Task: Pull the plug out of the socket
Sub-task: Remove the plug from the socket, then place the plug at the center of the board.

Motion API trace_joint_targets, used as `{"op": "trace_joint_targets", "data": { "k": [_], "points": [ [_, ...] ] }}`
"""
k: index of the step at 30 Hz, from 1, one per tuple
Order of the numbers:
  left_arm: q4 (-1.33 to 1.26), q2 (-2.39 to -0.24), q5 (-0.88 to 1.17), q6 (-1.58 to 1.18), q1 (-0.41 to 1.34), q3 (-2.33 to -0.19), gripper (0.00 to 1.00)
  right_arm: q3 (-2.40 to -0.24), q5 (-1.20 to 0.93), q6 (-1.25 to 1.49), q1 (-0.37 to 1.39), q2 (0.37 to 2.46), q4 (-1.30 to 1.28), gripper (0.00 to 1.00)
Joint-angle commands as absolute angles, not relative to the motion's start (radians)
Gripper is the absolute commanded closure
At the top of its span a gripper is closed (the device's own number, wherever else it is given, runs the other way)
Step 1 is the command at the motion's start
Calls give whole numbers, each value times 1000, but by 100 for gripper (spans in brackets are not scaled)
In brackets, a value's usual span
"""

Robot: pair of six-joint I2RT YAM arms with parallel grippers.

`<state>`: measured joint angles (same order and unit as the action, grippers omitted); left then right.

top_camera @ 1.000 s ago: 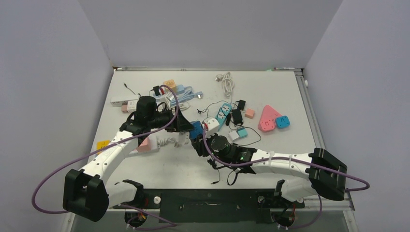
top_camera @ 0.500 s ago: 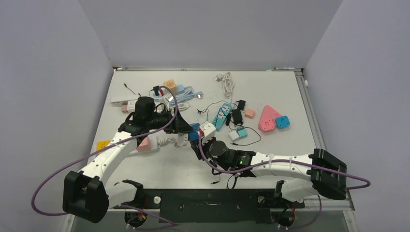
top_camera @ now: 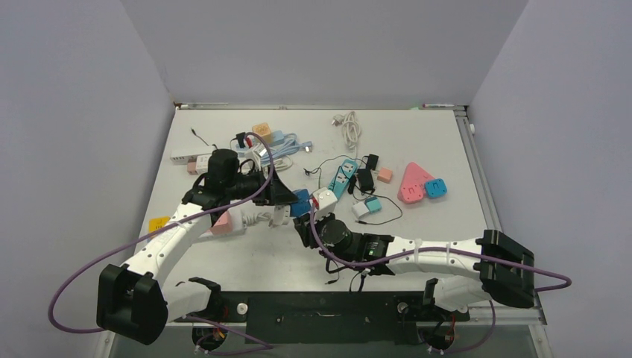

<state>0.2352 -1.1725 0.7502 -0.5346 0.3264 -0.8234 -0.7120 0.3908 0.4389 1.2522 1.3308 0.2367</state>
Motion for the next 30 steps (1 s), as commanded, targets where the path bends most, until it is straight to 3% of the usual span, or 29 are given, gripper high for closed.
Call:
{"op": "trace_joint_targets", "data": {
  "k": [1, 8, 19, 30],
  "points": [
    [115, -1151, 594, -486, 288, -833, 100, -737, 396, 539, 1246, 1271, 192, 95],
    [111, -1152, 595, -485, 288, -830, 100, -698, 330, 630, 1156, 1251, 185, 95],
    [115, -1144, 575, -485, 284, -831, 100, -688, 334, 577, 1150, 1213, 190, 95],
    [134, -1050, 464, -462, 241, -824, 100, -864, 556, 389, 1131, 1126, -87, 95]
  ]
}}
